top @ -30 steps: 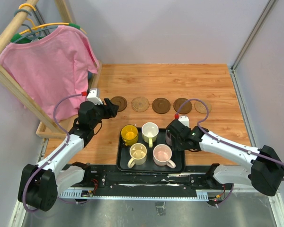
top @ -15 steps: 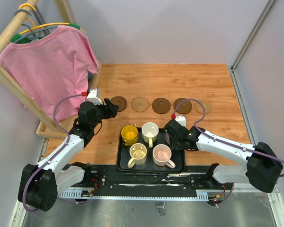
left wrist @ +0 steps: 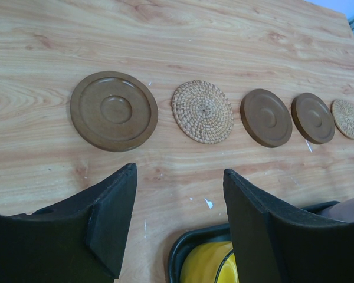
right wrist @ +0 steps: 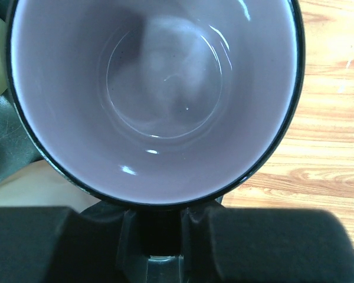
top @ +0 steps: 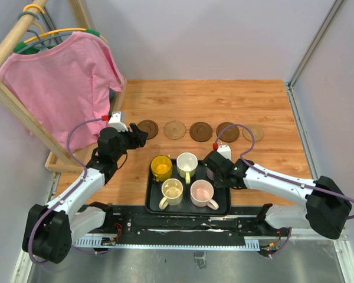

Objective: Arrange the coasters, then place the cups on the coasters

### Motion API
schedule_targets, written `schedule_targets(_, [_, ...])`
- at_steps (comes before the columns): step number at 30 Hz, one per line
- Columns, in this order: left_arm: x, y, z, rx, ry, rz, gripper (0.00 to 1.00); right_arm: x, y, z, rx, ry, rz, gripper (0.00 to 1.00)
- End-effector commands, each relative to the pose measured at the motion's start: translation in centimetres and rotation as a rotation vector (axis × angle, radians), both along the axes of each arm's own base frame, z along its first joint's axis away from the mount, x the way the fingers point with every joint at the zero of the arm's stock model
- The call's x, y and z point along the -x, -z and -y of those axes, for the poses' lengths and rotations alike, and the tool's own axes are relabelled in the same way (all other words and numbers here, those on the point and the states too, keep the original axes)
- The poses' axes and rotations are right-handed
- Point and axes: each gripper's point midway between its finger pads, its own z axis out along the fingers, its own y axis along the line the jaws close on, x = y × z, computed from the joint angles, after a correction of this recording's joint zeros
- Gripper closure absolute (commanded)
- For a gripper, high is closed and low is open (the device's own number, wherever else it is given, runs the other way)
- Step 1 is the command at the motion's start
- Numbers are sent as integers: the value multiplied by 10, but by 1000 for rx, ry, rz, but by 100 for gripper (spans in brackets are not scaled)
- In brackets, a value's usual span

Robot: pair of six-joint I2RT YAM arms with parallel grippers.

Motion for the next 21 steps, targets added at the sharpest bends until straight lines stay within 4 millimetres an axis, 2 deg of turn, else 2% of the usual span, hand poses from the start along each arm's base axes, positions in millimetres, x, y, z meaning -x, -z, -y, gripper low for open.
schedule_targets(1, [-1,-5,2,4,3,26,36,1,8,10,52,15,1,99])
schedule_targets(11, [0,-3,2,4,5,24,36,2,9,12,81,4,-2,99])
schedule_targets(16, [1,-2,2,1,7,18,36,6,14,14,107,1,-26,79])
schedule_targets(21, [2,-2,2,2,9,18,36,8,16,13,116,1,-30,69])
